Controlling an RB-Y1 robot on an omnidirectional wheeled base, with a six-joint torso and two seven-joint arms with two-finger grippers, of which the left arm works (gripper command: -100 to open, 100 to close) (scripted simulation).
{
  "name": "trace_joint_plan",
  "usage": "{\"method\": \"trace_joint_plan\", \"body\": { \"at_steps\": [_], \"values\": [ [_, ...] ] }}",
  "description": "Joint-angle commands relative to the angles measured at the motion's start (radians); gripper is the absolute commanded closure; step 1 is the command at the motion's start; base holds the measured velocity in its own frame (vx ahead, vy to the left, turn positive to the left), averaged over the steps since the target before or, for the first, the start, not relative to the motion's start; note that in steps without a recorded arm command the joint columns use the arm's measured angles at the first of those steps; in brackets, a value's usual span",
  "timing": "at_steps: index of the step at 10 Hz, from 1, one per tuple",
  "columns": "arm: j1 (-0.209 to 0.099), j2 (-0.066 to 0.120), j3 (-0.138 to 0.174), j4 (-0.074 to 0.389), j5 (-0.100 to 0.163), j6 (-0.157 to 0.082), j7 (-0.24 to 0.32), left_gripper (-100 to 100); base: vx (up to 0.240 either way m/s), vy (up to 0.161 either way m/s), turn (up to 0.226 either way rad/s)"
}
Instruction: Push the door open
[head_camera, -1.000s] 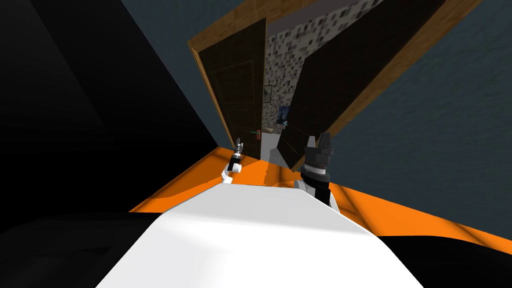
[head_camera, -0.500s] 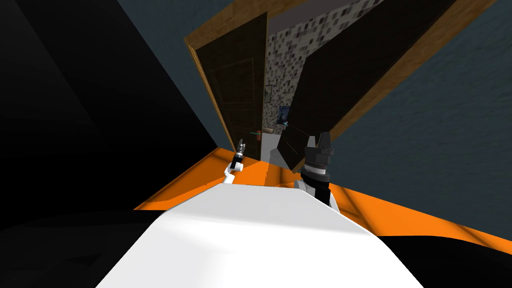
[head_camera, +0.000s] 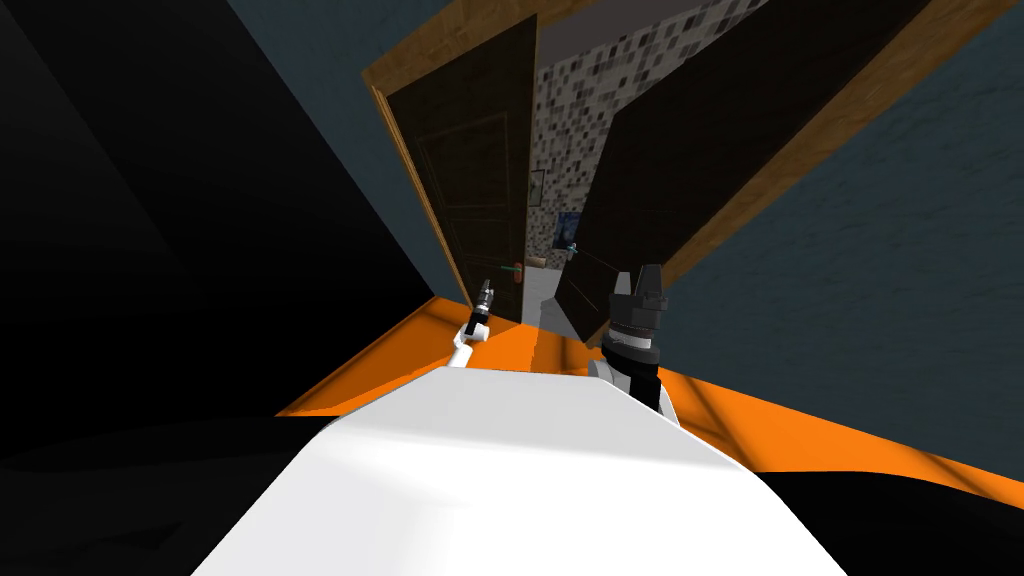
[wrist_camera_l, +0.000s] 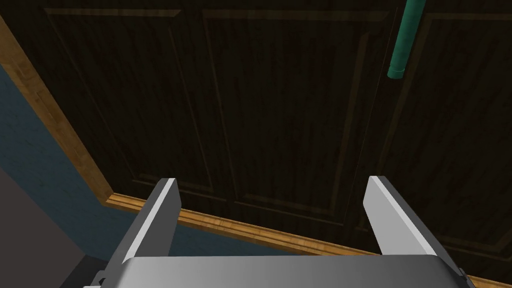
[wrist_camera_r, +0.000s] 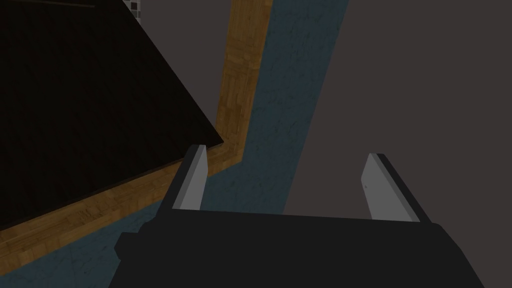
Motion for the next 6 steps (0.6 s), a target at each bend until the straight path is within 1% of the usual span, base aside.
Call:
{"method": "trace_joint_plan", "body": {
  "at_steps": [1,5,6],
  "values": [
    [-0.024,0.0,-0.001,0.044,-0.002,0.0,0.003,-100,0.059,0.026,-0.008],
    [-0.1,-0.012,-0.005,0.176,-0.01,0.0,0.005,-100,0.094,0.037,-0.019],
    [-0.1,-0.012,-0.005,0.181,-0.01,0.0,0.005,-100,0.059,0.025,-0.008]
  ]
}}
